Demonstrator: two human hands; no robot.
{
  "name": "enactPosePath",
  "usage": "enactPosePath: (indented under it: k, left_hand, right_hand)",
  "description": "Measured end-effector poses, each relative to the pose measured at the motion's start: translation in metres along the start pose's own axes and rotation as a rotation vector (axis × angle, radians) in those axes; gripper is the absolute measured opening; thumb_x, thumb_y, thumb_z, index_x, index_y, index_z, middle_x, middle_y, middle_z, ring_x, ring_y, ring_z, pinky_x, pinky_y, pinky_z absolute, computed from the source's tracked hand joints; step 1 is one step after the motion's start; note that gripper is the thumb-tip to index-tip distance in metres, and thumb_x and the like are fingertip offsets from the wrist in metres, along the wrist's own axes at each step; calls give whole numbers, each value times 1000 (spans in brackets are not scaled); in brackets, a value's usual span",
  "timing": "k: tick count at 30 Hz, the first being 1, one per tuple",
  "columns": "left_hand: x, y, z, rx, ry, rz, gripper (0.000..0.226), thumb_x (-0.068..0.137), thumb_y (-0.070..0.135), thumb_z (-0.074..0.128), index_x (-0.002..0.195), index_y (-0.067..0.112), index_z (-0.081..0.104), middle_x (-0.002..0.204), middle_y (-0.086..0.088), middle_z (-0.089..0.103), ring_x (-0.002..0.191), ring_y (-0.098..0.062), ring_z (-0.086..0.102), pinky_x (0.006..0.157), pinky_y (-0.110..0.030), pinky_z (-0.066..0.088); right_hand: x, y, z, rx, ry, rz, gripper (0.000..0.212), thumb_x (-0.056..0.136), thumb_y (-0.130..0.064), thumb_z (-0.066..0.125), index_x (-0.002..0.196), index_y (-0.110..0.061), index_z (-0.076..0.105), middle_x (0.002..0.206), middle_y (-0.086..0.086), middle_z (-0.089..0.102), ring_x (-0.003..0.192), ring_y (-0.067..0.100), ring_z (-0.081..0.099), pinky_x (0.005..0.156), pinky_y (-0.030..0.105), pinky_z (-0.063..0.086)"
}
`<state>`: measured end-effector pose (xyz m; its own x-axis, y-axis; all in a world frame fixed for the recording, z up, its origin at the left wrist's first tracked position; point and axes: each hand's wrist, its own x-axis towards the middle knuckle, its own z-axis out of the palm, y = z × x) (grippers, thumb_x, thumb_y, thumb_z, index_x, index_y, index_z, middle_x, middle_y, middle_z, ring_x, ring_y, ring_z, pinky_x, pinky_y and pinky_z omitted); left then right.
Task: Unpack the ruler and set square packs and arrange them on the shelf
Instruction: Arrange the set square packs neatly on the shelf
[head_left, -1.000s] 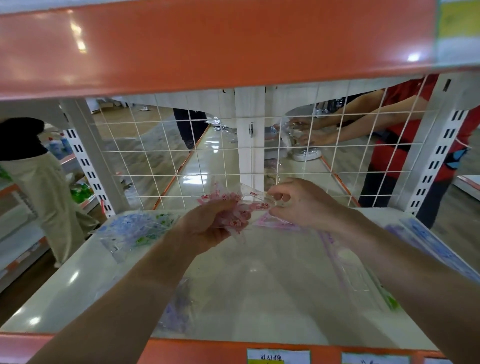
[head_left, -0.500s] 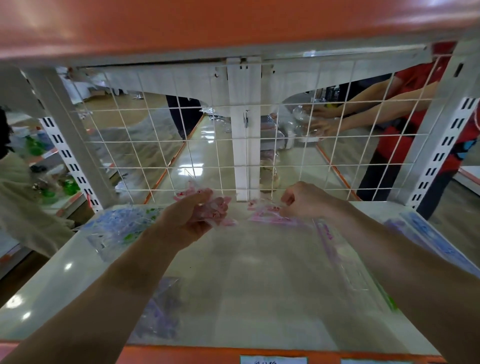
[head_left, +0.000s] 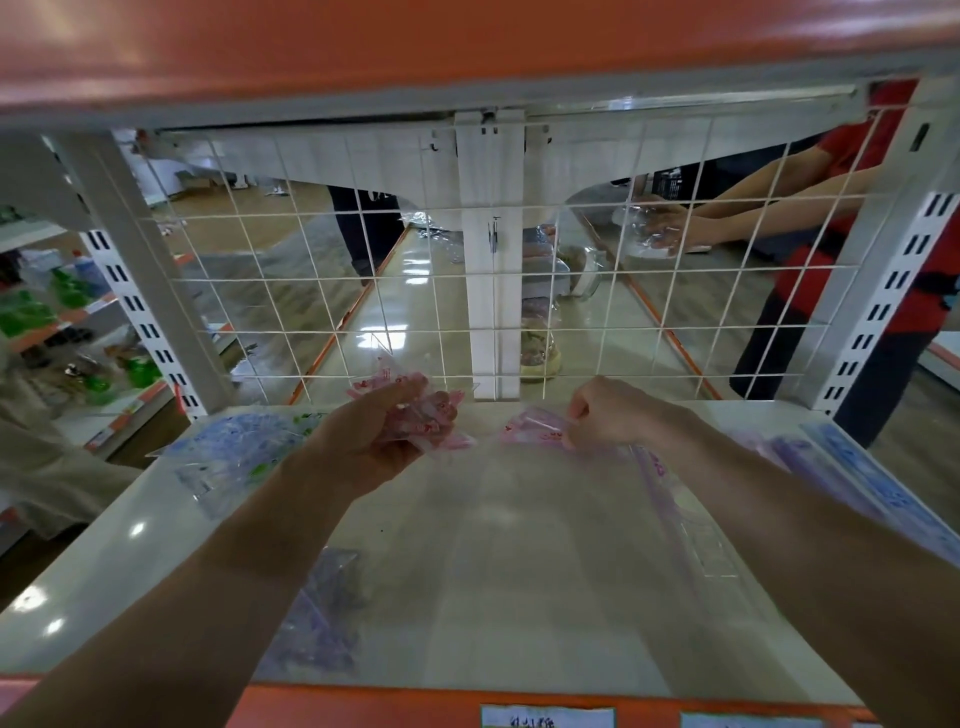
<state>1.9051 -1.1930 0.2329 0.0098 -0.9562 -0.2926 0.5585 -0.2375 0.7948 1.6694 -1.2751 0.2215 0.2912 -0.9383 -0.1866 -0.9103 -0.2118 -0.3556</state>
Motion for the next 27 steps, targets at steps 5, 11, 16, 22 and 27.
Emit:
enactPosePath:
  k: [5, 11, 16, 22, 27]
  left_hand:
    - [5, -1, -5, 4, -20, -13, 9, 91, 4, 58, 87, 8, 51, 112, -26, 62, 97, -34, 67, 80, -66, 49]
    - [3, -3, -1, 30, -34, -13, 8, 91, 4, 57, 88, 8, 51, 105, -25, 65, 103, -36, 65, 86, -69, 44]
    - [2, -4, -3, 17, -38, -15, 8, 91, 4, 59, 92, 8, 51, 119, -26, 61, 100, -35, 67, 75, -63, 52]
    - [3, -4, -4, 24, -58, -23, 8, 91, 5, 58, 92, 7, 51, 122, -28, 59, 88, -33, 69, 65, -50, 57]
    - [7, -7, -6, 30, -80, -43, 11, 88, 5, 61, 91, 7, 51, 128, -28, 55, 108, -38, 62, 86, -62, 48]
  right_hand:
    - [-1, -2, 4, -54, 42, 3, 25, 73, -35, 69, 90, -18, 62, 90, 0, 61, 89, 22, 59, 67, 28, 44]
    - [-2, -2, 5, -93, 50, 1, 18, 79, -25, 64, 88, -10, 69, 84, 6, 66, 83, 23, 62, 56, 23, 37]
    - [2, 1, 8, -85, 47, -7, 22, 79, -27, 65, 93, -10, 69, 92, 8, 68, 89, 24, 63, 66, 24, 41]
    - [-2, 3, 7, -108, 69, -27, 22, 82, -27, 62, 93, -8, 69, 92, 9, 67, 86, 24, 60, 57, 25, 36]
    - [-4, 0, 6, -140, 75, -25, 23, 82, -32, 63, 88, -10, 64, 89, 6, 62, 84, 22, 56, 54, 24, 32]
